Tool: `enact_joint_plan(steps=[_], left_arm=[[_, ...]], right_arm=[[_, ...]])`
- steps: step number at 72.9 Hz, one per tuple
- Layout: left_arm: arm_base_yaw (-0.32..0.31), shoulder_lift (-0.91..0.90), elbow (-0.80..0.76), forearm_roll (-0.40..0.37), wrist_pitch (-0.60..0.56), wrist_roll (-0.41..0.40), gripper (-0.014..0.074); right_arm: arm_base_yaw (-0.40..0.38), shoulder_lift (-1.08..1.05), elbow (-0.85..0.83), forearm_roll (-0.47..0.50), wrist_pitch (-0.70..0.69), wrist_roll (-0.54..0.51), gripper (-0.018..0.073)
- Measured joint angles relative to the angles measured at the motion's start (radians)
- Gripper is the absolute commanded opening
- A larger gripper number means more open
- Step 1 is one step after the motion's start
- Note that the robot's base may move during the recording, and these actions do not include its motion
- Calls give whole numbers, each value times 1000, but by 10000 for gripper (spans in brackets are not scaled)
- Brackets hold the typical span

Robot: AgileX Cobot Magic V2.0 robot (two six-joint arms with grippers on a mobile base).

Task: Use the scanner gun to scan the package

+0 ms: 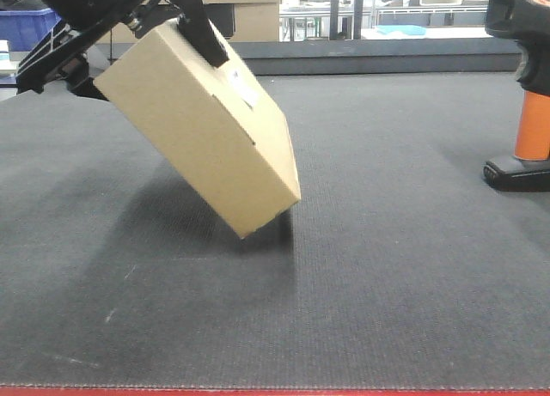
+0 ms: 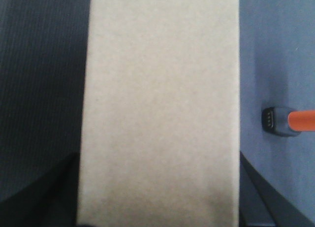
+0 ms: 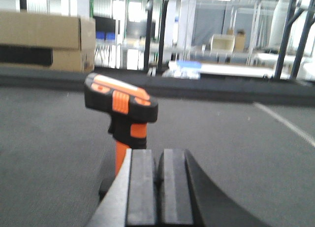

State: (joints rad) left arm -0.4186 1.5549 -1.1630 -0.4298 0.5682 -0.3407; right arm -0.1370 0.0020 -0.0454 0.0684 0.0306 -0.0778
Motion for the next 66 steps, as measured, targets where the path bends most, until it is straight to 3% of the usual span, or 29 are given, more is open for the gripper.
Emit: enact_joint_plan(steps=[16,31,57,66], left_arm=[[0,66,-102,-2,60,20,-111],[0,77,-134,-2,58,24,-111],[0,84,-134,14,13,26,-111],[0,94,-134,14,9,26,-111]], right_arm=[[0,108,-167,0,70,0,-169],[0,369,-256,0,118,0,-169],[4,816,-271,32,-227,0,-169],[30,948,-271,41,-329,52,-169]])
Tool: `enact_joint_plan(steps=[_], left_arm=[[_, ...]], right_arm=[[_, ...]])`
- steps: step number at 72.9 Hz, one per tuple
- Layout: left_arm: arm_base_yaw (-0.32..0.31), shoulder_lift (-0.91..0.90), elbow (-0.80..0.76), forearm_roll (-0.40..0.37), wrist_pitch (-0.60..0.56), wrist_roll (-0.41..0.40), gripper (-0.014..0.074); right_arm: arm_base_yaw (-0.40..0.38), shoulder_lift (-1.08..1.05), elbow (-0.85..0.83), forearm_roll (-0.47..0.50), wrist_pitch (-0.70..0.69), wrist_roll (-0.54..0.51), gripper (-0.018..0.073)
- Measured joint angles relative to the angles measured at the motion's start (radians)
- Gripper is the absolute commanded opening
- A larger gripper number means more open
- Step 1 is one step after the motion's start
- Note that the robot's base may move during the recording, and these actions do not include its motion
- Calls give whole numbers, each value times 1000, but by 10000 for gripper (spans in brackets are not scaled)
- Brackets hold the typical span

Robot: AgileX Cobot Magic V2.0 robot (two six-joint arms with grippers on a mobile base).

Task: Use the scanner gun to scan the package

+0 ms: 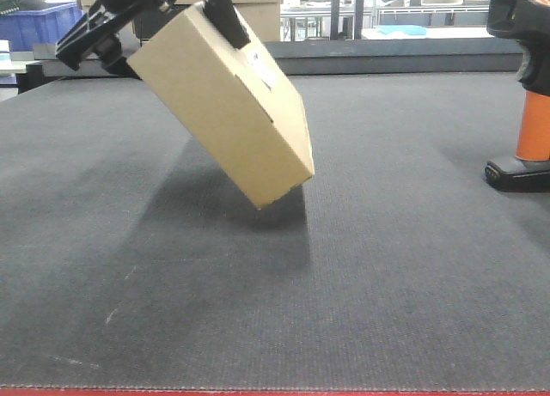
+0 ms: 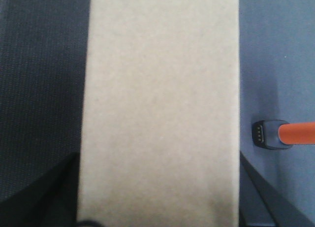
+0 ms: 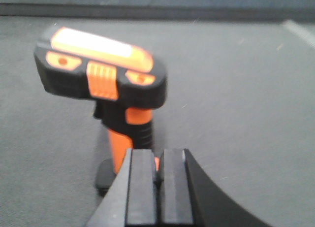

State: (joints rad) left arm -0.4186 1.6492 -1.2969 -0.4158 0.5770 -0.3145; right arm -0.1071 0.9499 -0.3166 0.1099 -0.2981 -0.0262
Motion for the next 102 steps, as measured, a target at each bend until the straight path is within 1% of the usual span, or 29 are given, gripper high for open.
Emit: enact_joint_plan(steps=[8,22,33,42,47,50,53,54,57,58,59,60,62,66,70,81,94,102], left_arm=[[0,8,0,2,-1,0,-111],[0,11,0,2,-2,0,-111],[0,13,0,2,-2,0,-111],[0,14,0,4,-2,0,-111],[0,14,0,4,-2,0,-111],[0,14,0,4,-2,0,-111],[0,14,0,6,-2,0,-111],[0,14,0,6,-2,0,-111],[0,14,0,6,-2,0,-111],[0,14,0,6,-2,0,-111],[0,14,0,6,-2,0,-111],[0,14,0,6,-2,0,-111],[0,14,0,6,-2,0,-111],[0,14,0,6,-2,0,-111],[0,14,0,6,-2,0,-111],[0,14,0,12,-2,0,-111],[0,14,0,16,-2,0,-111],[0,14,0,18,0,0,-111]], right_arm=[[33,96,0,2,-69,37,-169],[89,240,0,2,-242,56,-169],[97,316,0,2,-352,99,-169],[97,363,0,2,-401,116,-158],[97,379,-2,2,-414,118,-83],[97,389,-2,4,-420,118,6],[97,394,-2,4,-422,120,113],[97,397,-2,4,-422,120,132],[97,405,-2,4,-424,122,246],[97,407,-2,4,-426,122,264],[97,409,-2,4,-428,125,300],[97,414,-2,4,-431,125,351],[97,418,-2,4,-441,127,412],[97,430,-2,4,-467,128,512],[97,446,-6,4,-491,128,574],[97,518,-37,4,-548,158,561],[97,600,-72,10,-658,164,561],[97,642,-91,14,-689,164,561]])
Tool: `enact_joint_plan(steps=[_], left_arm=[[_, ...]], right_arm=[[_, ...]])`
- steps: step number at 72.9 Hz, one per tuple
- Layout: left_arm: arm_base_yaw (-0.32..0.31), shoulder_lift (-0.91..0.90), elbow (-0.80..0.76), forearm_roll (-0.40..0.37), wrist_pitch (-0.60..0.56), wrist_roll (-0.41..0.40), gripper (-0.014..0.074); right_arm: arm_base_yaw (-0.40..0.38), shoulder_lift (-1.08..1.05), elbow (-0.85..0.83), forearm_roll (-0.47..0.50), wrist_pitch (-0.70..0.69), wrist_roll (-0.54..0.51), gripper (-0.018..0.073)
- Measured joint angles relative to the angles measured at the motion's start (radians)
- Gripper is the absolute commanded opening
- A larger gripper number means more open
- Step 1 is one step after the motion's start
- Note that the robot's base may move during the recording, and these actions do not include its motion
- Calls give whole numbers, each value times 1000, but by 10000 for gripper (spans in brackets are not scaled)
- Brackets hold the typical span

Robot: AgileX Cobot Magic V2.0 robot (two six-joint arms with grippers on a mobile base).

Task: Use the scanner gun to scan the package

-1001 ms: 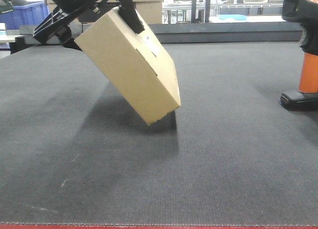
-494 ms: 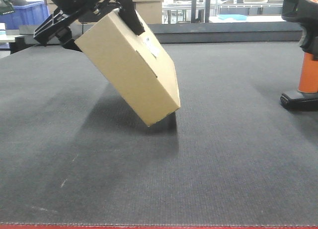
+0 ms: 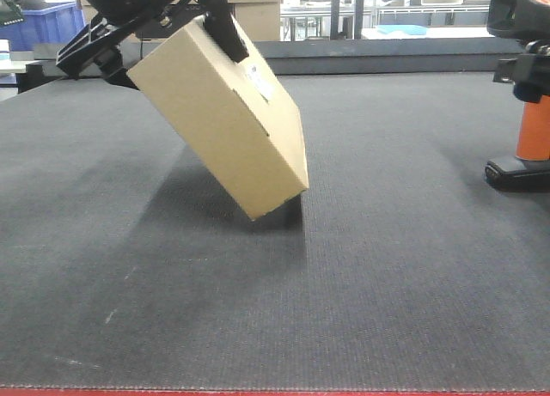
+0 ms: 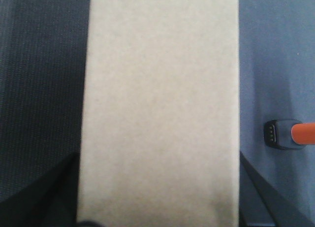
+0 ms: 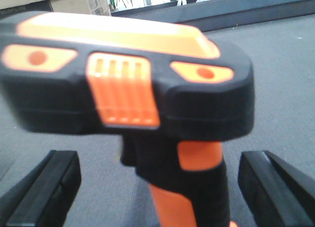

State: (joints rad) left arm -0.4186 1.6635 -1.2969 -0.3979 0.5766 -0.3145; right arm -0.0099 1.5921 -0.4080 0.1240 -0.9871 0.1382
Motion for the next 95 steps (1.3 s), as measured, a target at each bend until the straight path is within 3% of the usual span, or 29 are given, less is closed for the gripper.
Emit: enact_joint_plan(steps=[49,60,81,95], left_arm=[[0,0,0,21,20,0,-111],[0,0,0,21,20,0,-111],[0,0,0,21,22,0,-111],[0,0,0,21,22,0,-111]], right_arm=[[0,59,-42,75,-72,12,540],[0,59,-42,75,-74,12,358],[2,59,-42,77,-79,12,-167],[2,59,-42,77,-79,12,-167]])
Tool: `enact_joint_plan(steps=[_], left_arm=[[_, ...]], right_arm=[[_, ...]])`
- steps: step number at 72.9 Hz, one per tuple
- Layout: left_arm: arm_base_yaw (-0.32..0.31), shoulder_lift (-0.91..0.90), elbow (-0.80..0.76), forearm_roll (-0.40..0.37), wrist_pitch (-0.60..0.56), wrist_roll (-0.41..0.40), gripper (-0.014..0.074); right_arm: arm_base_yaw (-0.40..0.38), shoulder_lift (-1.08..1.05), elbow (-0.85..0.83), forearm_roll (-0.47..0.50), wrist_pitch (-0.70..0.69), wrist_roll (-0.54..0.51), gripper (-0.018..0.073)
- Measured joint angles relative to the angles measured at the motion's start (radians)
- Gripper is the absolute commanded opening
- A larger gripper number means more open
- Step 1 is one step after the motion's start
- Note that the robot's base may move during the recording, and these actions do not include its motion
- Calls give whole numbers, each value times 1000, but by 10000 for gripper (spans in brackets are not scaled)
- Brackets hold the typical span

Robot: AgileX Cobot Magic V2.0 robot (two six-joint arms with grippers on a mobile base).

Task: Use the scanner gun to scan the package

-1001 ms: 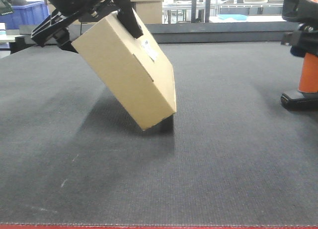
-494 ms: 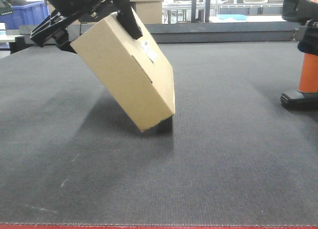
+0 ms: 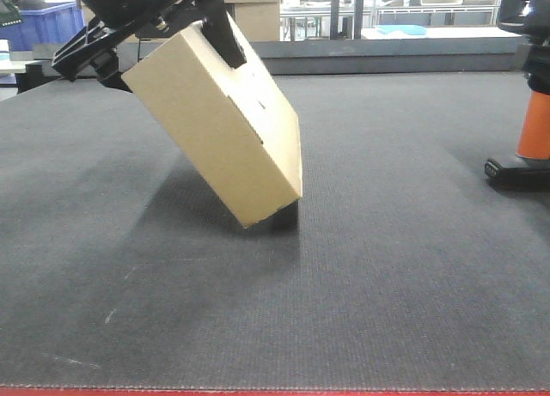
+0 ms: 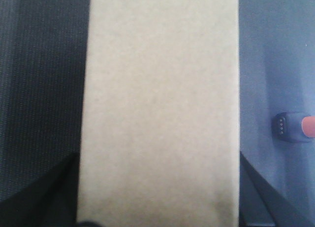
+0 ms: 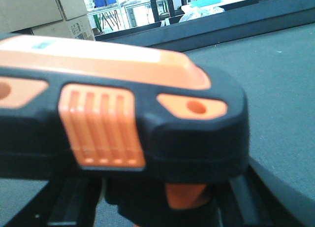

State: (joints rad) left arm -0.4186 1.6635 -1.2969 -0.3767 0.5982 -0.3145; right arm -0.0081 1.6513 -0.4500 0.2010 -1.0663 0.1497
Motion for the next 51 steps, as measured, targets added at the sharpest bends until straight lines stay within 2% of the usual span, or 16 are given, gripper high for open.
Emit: enact_joint_plan(steps=[12,20,37,43,51], left_arm=[[0,0,0,0,0,0,-111],[0,0,0,0,0,0,-111],[0,0,0,0,0,0,-111],[0,0,0,0,2,0,-111],[0,0,0,0,16,0,-111]], right_arm=[[0,-35,0,0,49,-43,-167],[0,-82,0,-6,105,-150,-167],[0,-165,0,-8,201,-467,-167],[0,-169,0,-8,223,-543,-167],[0,-169,0,-8,242,-582,-167]])
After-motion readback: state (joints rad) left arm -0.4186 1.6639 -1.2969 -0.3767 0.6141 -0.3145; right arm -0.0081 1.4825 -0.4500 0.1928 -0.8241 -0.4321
